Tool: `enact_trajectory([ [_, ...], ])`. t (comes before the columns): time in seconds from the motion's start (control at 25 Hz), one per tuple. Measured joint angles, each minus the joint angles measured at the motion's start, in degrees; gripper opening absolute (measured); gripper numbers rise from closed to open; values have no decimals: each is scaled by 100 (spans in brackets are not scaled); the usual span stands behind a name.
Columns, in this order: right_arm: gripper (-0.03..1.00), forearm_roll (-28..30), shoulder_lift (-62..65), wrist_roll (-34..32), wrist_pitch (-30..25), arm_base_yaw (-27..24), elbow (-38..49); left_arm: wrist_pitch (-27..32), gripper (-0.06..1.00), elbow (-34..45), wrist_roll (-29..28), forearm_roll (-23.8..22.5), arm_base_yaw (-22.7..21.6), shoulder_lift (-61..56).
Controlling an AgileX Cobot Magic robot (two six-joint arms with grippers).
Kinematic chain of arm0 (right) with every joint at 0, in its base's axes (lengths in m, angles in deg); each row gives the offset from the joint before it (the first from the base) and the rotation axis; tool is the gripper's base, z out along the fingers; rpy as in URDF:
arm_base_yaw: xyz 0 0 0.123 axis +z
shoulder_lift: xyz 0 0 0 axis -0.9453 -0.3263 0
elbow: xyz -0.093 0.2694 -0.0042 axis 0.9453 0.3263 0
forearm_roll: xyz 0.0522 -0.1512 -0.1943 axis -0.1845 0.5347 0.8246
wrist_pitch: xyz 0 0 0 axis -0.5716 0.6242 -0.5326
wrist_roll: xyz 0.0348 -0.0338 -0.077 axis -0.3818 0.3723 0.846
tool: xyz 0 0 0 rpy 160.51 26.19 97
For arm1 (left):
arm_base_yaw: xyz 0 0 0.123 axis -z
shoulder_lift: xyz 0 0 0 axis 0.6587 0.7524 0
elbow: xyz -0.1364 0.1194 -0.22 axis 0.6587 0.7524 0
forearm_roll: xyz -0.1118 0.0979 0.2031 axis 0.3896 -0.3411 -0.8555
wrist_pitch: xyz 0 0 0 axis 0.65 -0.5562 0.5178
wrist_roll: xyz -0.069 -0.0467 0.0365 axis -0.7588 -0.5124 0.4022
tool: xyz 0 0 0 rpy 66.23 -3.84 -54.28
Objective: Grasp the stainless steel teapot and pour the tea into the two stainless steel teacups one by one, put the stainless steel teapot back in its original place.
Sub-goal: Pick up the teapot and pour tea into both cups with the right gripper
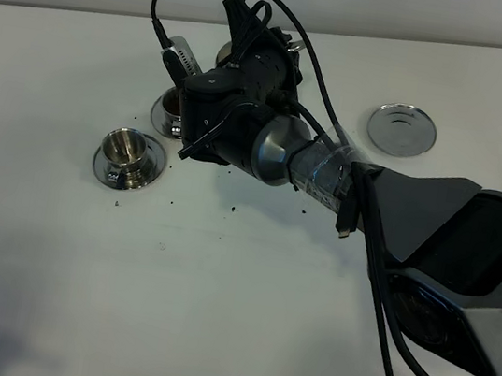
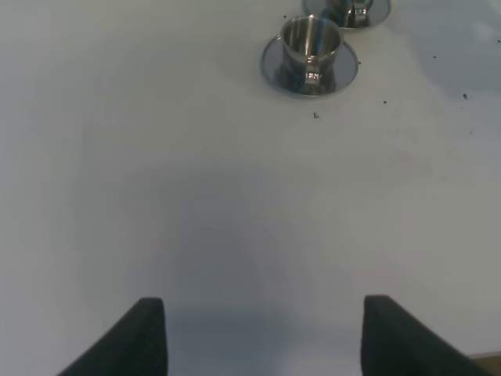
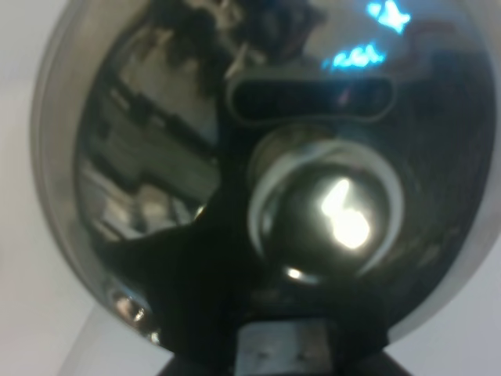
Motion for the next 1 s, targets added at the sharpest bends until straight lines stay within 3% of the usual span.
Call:
enact_trajectory([
  [0.4, 19, -952, 0, -146, -105, 0, -321, 0, 59, 0, 0, 0, 0, 0],
  [1.0, 19, -2186, 48, -22, -732, 18, -729, 0, 59, 0, 0, 0, 0, 0],
])
